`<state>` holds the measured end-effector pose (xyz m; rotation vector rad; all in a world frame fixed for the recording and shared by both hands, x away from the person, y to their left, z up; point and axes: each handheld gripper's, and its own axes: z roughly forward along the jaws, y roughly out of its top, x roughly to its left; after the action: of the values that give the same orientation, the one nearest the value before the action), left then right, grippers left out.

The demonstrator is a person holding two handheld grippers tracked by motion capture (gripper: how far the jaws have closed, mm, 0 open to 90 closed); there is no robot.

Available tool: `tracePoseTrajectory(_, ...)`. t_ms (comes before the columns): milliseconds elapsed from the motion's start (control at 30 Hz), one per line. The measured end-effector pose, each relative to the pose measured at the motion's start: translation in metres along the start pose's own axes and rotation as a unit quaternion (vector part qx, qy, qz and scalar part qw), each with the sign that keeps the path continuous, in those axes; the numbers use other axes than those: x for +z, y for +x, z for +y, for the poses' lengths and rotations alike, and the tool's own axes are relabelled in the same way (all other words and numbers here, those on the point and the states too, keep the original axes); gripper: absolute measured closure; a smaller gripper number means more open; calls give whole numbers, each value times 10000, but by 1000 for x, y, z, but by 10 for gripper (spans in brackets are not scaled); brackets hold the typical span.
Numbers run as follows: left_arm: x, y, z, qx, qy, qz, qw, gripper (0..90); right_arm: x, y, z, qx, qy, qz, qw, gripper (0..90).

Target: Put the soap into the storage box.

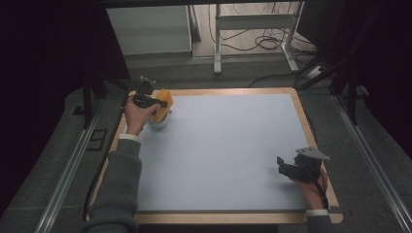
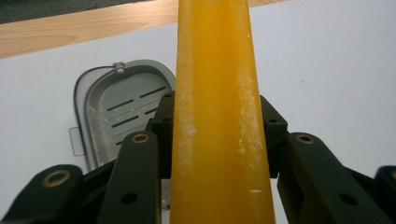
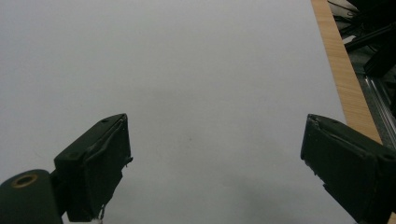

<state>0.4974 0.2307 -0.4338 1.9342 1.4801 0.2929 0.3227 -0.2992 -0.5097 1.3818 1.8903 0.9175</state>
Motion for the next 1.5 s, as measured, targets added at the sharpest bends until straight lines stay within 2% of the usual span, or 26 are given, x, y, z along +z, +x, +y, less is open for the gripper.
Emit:
tracePoseTrajectory(200,1,10,4,-135,-74,66,9999,612,0,-2,0,32,12,-54,10000,85)
tracePoseTrajectory(533,8,14,7,-212,-100,275,9993,612,1,-4,-1,81,63,-80,9999,85)
tracePoseTrajectory(933,22,23,3,-475,-101,517,9975,612,0,-6,-2,111,73,-112,9998,85)
tracePoseTrajectory(967,23,24,2,-439,-50,537,9976,612,0,-6,-2,115,81,-112,9998,85)
tracePoseTrajectory(1133,27,25,0,-539,-110,517,9971,612,0,-7,-2,118,87,-115,9998,85)
tracePoseTrajectory(1200,28,26,0,-504,-50,538,9973,612,0,-7,-2,126,91,-121,9998,85)
tracePoseTrajectory(1267,30,29,-2,-598,-80,584,9965,612,1,-7,-2,118,87,-128,9998,85)
tracePoseTrajectory(1500,38,32,-9,-634,-26,615,9961,612,2,-6,-3,92,117,-121,9998,85)
